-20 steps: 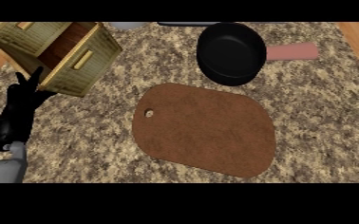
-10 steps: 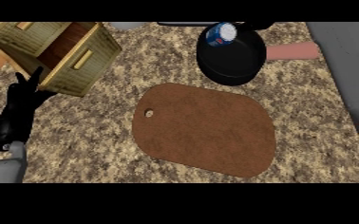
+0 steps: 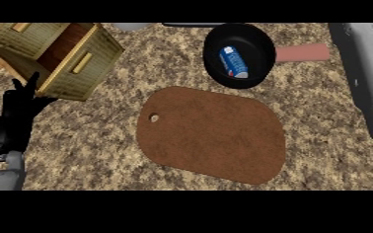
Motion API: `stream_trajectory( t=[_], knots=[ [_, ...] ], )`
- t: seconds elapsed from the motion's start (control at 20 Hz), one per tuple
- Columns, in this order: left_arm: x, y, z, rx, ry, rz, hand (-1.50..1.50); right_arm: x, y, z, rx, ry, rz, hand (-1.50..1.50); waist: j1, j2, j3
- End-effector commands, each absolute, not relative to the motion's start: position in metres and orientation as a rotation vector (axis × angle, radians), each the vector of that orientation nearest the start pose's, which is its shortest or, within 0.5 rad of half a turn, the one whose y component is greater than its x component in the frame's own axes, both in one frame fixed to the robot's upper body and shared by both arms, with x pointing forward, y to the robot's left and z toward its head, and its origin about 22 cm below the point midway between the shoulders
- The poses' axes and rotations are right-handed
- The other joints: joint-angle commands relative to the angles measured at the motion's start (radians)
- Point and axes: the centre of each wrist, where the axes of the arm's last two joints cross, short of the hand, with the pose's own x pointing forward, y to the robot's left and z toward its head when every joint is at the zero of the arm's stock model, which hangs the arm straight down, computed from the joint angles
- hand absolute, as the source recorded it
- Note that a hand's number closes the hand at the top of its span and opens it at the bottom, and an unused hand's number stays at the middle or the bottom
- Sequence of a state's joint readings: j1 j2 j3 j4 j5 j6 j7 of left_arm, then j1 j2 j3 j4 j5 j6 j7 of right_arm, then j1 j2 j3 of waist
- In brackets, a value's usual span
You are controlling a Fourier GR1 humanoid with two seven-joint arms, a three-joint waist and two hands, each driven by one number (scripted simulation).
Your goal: Pick the can from the cutting board and place it in the pot
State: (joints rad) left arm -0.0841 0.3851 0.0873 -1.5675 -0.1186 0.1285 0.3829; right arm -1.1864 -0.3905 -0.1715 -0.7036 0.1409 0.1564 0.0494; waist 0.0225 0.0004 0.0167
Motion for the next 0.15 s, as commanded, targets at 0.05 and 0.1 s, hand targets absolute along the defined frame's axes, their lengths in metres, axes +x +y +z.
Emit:
stream_trajectory(
  t=[0.05, 0.1],
  knots=[
    [0.26, 0.332, 0.035, 0.511, -1.173, -0.1, 0.0, 0.457, -0.281, 0.266, -0.246, -1.818, 0.241, -1.5, -0.012, 0.007, -0.017],
    [0.268, 0.322, 0.044, 0.516, -1.174, -0.124, 0.0, 0.459, -0.292, 0.239, -0.266, -1.829, 0.215, -1.5, -0.002, 0.016, -0.016]
  ],
)
